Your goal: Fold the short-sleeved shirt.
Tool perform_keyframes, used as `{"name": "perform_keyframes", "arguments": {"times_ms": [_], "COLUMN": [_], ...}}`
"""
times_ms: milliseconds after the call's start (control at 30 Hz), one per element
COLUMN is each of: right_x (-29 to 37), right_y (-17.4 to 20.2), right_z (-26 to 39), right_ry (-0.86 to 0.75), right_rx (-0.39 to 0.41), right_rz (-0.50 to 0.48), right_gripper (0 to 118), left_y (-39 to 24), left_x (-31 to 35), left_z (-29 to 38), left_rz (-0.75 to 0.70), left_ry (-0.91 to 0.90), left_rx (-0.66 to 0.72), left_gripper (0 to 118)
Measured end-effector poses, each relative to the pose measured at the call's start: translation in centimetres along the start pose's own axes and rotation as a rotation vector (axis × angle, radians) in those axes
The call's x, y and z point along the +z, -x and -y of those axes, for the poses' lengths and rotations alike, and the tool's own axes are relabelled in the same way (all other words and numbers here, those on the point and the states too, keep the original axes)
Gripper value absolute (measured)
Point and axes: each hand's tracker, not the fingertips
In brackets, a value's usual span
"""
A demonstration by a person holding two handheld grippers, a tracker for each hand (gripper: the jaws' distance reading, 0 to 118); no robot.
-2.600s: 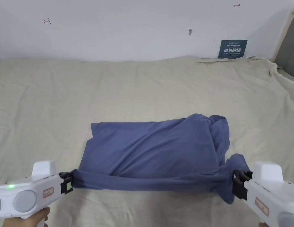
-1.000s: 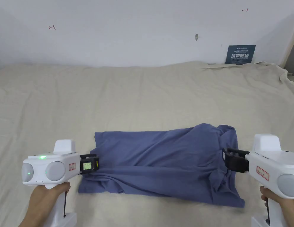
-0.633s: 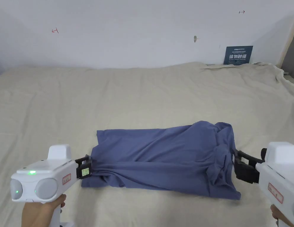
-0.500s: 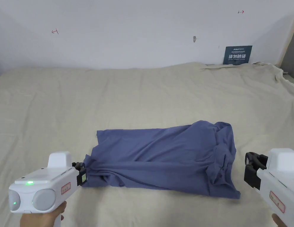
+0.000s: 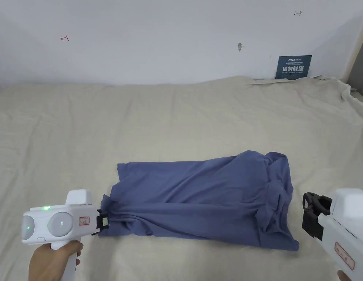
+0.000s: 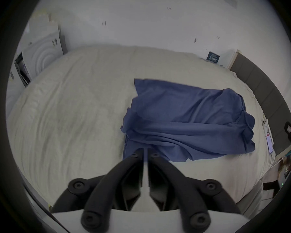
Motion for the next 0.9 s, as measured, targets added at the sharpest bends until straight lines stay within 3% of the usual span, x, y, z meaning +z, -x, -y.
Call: {"name": "perform_keyframes", "arguments": {"times_ms": [33, 67, 100, 133, 167, 300, 367, 433, 467, 533, 633, 800, 833, 867, 900], "right_x": [-0.3, -0.6, -0.9, -1.2, -1.5, -2.5, -3.0, -3.4, -3.5, -4.0, -5.1, -8.2, -8.9, -9.5, -10.1], "right_y": [0.1, 0.1, 0.0, -0.1, 0.1, -0.1, -0.1, -0.1, -0.2, -0.4, -0.9, -2.0, -2.1, -2.2, -2.2], "right_z": [0.1, 0.1, 0.2, 0.2, 0.4, 0.9, 1.2, 1.5, 1.6, 1.8, 2.4, 4.4, 4.9, 5.4, 5.8], "right_ry": [0.005, 0.009, 0.015, 0.023, 0.030, 0.061, 0.076, 0.089, 0.095, 0.109, 0.155, 0.284, 0.311, 0.335, 0.351], "right_rx": [0.000, -0.001, -0.003, -0.004, -0.004, -0.006, -0.013, -0.014, -0.014, -0.015, -0.019, -0.037, -0.033, -0.040, -0.041], "right_rz": [-0.001, -0.001, -0.002, -0.003, -0.002, -0.001, 0.001, 0.005, 0.006, 0.011, 0.029, 0.053, 0.058, 0.055, 0.051], "right_gripper": [1, 1, 1, 1, 1, 1, 1, 1, 1, 1, 1, 10, 17, 32, 58], "left_y": [0.3, 0.5, 0.8, 0.9, 0.9, 0.5, 0.7, 0.7, 0.4, 0.3, -0.1, 1.1, 1.3, 1.4, 1.2], "left_x": [-0.9, -1.8, -2.5, -3.5, -4.3, -6.0, -7.2, -7.7, -7.7, -7.6, -7.2, -6.0, -5.7, -5.4, -4.7], "left_z": [-0.3, -0.6, -0.8, -0.9, -1.0, -0.6, -0.3, 0.1, 0.4, 0.8, 0.9, 0.7, 0.6, 0.6, 0.5], "left_rz": [0.002, 0.002, -0.008, -0.023, -0.035, -0.063, -0.079, -0.065, -0.071, -0.088, -0.083, -0.051, -0.042, -0.037, -0.032], "left_ry": [0.018, 0.024, 0.047, 0.069, 0.085, 0.119, 0.144, 0.165, 0.162, 0.130, 0.130, 0.093, 0.088, 0.079, 0.076], "left_rx": [0.015, 0.018, 0.025, 0.021, 0.018, 0.035, 0.054, 0.065, 0.057, -0.024, -0.017, -0.010, -0.005, -0.005, -0.005], "left_gripper": [20, 37, 65, 77, 82, 83, 79, 48, 43, 15, 4, 2, 2, 2, 2]}}
